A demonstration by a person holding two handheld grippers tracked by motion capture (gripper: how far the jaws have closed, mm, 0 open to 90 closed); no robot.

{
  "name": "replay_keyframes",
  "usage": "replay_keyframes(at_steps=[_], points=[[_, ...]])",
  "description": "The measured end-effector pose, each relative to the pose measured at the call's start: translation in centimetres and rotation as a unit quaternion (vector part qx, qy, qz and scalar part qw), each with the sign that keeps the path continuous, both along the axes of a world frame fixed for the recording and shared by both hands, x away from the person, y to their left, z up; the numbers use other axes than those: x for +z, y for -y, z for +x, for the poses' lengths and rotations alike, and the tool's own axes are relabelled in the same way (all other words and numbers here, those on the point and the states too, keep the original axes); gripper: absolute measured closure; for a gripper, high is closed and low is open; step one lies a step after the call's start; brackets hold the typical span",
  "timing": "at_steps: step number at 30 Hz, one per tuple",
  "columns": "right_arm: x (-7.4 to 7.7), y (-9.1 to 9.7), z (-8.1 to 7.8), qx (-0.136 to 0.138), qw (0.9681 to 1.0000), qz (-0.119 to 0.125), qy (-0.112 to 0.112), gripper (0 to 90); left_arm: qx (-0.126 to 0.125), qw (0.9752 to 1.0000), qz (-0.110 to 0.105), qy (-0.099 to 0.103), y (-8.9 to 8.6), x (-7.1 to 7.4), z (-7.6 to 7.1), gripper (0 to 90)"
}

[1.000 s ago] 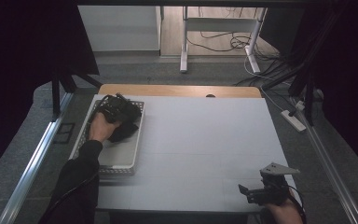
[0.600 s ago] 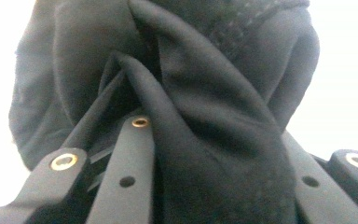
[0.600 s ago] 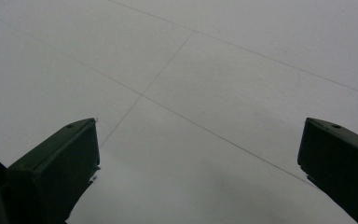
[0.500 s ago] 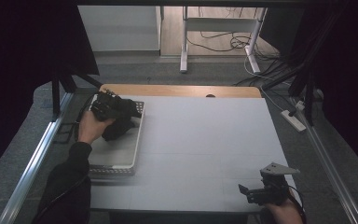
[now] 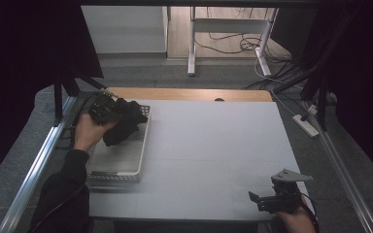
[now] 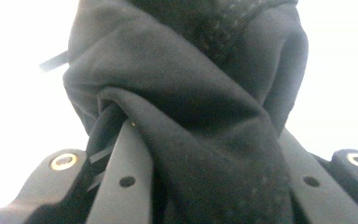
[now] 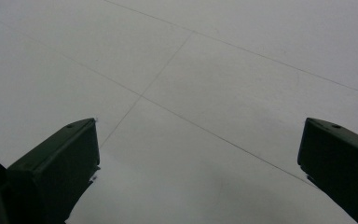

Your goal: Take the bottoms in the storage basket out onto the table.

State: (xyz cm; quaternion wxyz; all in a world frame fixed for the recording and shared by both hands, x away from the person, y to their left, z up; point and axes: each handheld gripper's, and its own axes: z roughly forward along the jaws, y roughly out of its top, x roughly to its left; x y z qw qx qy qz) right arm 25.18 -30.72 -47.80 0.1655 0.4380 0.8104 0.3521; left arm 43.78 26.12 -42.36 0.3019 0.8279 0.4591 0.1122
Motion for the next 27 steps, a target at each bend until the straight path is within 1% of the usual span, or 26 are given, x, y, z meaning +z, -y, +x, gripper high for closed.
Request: replay_keyframes(at_steps=[5,13,14,16,19,22,27], points=[[0.0,0.0,0.0,0.000,1.0000,0.001,0.000,0.0,0.000,0.9999,-0.006,0.010,-0.4,0.7,-0.5,73.6],[0.0,0.0,0.0,-0.001,1.0000,0.000,-0.001,0.0,-0.002,0.9993,-0.018,0.032,-0.9,2.3,-1.5,73.6],[0.0,0.0,0.0,-0.001,1.0000,0.001,-0.001,0.0,-0.001,0.9993,-0.019,0.033,-0.9,2.5,-1.6,73.6],[0.0,0.0,0.0,-0.001,1.0000,0.001,-0.001,0.0,-0.003,0.9993,-0.024,0.027,-0.8,3.0,-1.7,73.6],[0.0,0.0,0.0,-0.001,1.0000,0.001,-0.001,0.0,-0.004,0.9995,-0.024,0.019,-0.7,3.4,-1.8,73.6],[0.0,0.0,0.0,-0.001,1.0000,0.001,-0.001,0.0,-0.005,0.9994,-0.025,0.021,-0.6,3.9,-1.9,73.5],[0.0,0.0,0.0,-0.001,1.0000,0.001,-0.001,0.0,-0.005,0.9990,-0.025,0.036,-0.2,4.8,-2.2,73.5]])
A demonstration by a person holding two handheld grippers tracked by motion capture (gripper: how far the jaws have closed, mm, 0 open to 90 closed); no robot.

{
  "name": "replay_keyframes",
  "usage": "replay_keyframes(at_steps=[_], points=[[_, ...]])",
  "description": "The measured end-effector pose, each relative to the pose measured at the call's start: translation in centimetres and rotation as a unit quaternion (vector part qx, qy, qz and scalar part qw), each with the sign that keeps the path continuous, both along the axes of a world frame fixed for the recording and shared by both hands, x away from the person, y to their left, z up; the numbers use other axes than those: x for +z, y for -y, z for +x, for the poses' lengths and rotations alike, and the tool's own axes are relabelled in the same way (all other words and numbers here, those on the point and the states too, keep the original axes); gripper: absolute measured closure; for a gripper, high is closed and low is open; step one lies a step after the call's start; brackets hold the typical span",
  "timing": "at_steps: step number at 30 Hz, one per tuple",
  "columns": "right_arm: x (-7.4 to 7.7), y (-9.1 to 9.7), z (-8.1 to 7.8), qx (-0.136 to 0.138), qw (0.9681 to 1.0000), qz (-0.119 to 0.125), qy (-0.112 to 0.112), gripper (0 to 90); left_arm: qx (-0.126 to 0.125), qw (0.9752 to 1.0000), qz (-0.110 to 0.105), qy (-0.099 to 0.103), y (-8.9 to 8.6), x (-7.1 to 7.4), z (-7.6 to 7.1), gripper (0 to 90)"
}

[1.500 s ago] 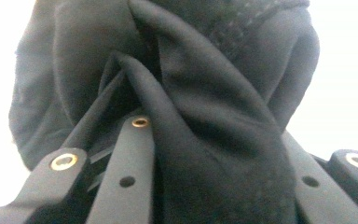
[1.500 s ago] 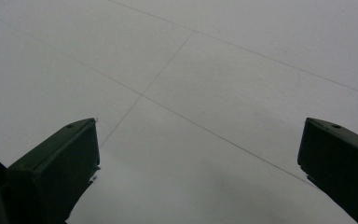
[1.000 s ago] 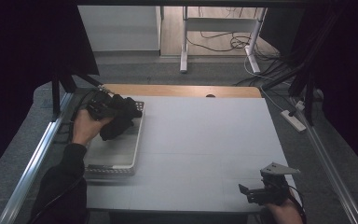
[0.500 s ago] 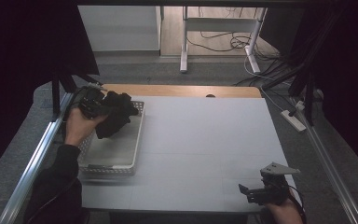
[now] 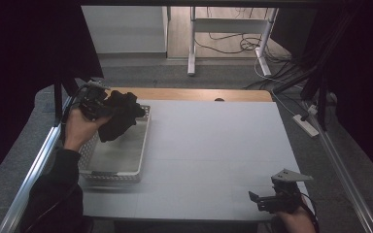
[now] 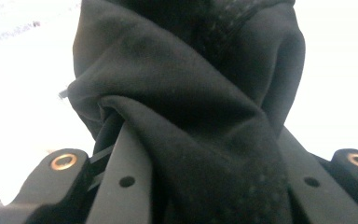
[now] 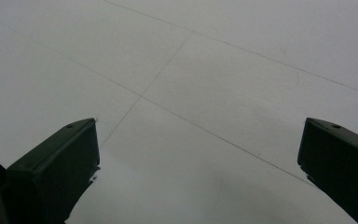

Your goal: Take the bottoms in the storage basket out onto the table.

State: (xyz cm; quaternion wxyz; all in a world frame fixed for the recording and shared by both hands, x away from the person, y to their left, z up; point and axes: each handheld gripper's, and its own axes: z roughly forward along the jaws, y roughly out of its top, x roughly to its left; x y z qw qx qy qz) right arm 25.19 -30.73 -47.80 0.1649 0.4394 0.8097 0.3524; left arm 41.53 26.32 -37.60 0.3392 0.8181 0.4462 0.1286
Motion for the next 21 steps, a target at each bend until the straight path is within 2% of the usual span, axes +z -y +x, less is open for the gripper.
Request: replay_keyframes(at_steps=[11,21], points=[[0.0,0.0,0.0,0.000,1.0000,0.000,0.001,0.0,-0.019,0.9993,-0.020,0.024,1.0,2.2,-0.7,73.5],[0.0,0.0,0.0,0.000,1.0000,0.000,0.001,0.0,-0.045,0.9980,-0.020,0.039,2.9,3.7,-0.7,73.4]])
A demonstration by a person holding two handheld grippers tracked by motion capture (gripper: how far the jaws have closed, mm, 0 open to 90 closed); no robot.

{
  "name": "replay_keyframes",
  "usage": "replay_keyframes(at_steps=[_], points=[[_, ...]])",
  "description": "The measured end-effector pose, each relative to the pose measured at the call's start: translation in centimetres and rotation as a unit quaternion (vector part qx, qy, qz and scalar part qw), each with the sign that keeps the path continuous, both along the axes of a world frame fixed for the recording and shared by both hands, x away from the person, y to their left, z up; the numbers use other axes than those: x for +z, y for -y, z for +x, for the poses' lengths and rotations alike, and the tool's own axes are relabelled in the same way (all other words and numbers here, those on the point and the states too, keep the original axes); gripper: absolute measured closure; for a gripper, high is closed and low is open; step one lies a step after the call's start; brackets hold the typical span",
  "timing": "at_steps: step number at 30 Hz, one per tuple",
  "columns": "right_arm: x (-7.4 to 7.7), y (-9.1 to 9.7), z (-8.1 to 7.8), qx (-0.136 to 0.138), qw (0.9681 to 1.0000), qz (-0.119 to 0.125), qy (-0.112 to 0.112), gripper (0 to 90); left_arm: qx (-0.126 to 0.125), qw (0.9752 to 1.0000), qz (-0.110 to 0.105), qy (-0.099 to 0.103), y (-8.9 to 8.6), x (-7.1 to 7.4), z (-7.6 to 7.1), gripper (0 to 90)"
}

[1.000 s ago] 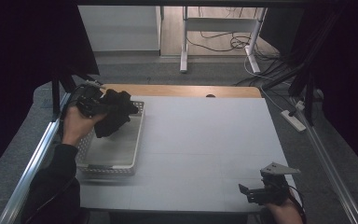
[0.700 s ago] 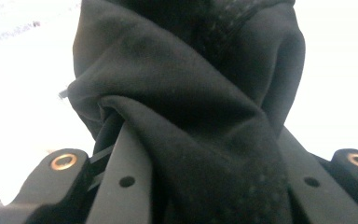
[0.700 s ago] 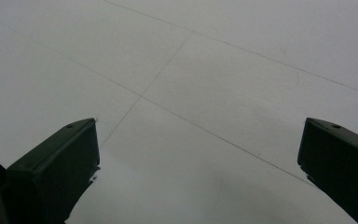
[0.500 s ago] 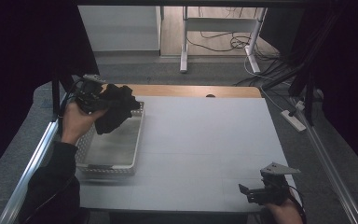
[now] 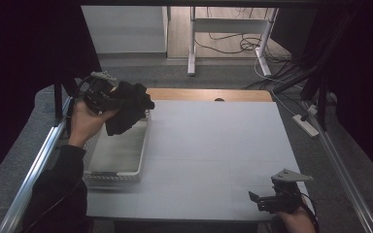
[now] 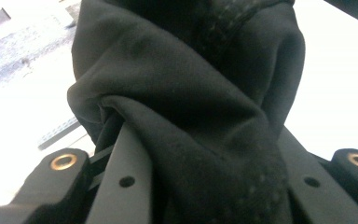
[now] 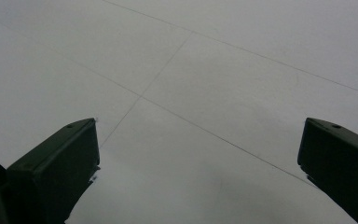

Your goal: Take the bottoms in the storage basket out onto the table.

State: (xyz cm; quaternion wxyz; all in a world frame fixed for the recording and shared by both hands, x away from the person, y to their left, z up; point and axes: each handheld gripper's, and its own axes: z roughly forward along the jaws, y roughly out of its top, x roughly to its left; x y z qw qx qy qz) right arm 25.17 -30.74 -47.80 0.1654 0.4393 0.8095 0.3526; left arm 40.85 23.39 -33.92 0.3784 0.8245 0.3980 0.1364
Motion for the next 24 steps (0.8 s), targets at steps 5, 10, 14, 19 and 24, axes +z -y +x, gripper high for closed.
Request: replay_keyframes(at_steps=[5,10,14,19,24], points=[[0.0,0.0,0.0,0.000,1.0000,0.000,0.000,0.0,-0.012,0.9999,0.000,0.004,1.3,0.4,0.1,73.4],[0.0,0.0,0.0,0.000,1.0000,0.000,0.000,0.0,-0.024,0.9997,0.000,0.009,2.6,0.7,0.3,73.4],[0.0,0.0,0.0,0.000,1.0000,0.002,0.001,0.0,-0.033,0.9994,-0.007,0.008,3.7,0.9,0.5,73.4],[0.0,0.0,0.0,-0.001,1.0000,0.002,0.000,0.0,-0.050,0.9987,-0.003,0.010,5.3,1.0,0.7,73.4],[0.0,0.1,0.0,-0.001,1.0000,0.003,0.000,0.0,-0.061,0.9981,-0.002,0.008,6.8,0.8,1.0,73.4]])
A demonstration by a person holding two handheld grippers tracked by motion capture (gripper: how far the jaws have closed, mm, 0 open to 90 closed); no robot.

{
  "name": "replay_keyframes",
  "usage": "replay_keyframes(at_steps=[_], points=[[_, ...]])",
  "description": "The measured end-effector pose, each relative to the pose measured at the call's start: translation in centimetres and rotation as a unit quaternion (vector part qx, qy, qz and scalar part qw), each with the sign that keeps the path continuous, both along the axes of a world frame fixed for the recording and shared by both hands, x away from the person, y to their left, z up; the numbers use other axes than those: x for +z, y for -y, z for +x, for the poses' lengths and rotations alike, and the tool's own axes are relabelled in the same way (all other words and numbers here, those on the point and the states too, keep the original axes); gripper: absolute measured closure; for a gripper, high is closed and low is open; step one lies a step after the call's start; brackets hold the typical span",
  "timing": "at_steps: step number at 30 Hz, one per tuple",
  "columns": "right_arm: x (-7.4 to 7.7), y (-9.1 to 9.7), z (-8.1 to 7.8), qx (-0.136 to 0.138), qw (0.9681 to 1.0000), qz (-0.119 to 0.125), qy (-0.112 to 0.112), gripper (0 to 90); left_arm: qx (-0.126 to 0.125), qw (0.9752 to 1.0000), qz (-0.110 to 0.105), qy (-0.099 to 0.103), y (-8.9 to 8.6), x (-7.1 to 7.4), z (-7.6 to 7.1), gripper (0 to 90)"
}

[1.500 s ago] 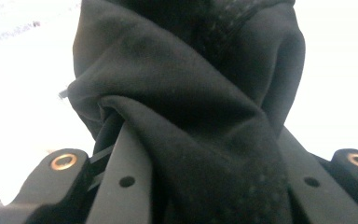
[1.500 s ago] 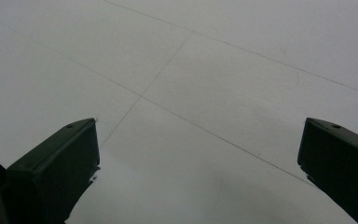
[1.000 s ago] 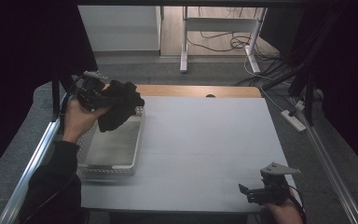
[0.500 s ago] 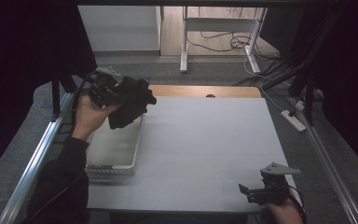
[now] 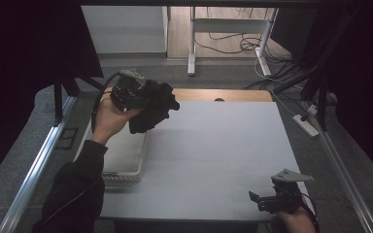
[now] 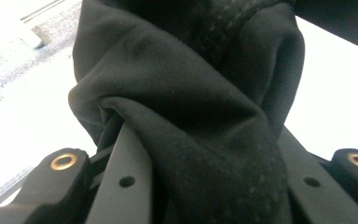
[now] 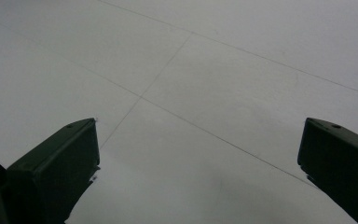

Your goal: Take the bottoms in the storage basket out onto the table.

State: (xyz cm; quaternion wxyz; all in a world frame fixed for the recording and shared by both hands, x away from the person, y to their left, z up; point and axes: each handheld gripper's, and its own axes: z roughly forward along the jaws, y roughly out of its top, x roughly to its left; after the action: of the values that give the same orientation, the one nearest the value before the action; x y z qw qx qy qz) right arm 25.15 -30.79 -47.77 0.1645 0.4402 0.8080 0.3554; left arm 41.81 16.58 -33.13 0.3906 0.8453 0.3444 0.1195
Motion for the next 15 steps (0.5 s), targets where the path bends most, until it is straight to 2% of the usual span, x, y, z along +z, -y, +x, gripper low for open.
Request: replay_keyframes(at_steps=[15], points=[[0.0,0.1,0.0,0.000,1.0000,0.002,0.003,0.0,-0.034,0.9994,0.004,-0.006,4.1,-1.1,0.8,73.4]])
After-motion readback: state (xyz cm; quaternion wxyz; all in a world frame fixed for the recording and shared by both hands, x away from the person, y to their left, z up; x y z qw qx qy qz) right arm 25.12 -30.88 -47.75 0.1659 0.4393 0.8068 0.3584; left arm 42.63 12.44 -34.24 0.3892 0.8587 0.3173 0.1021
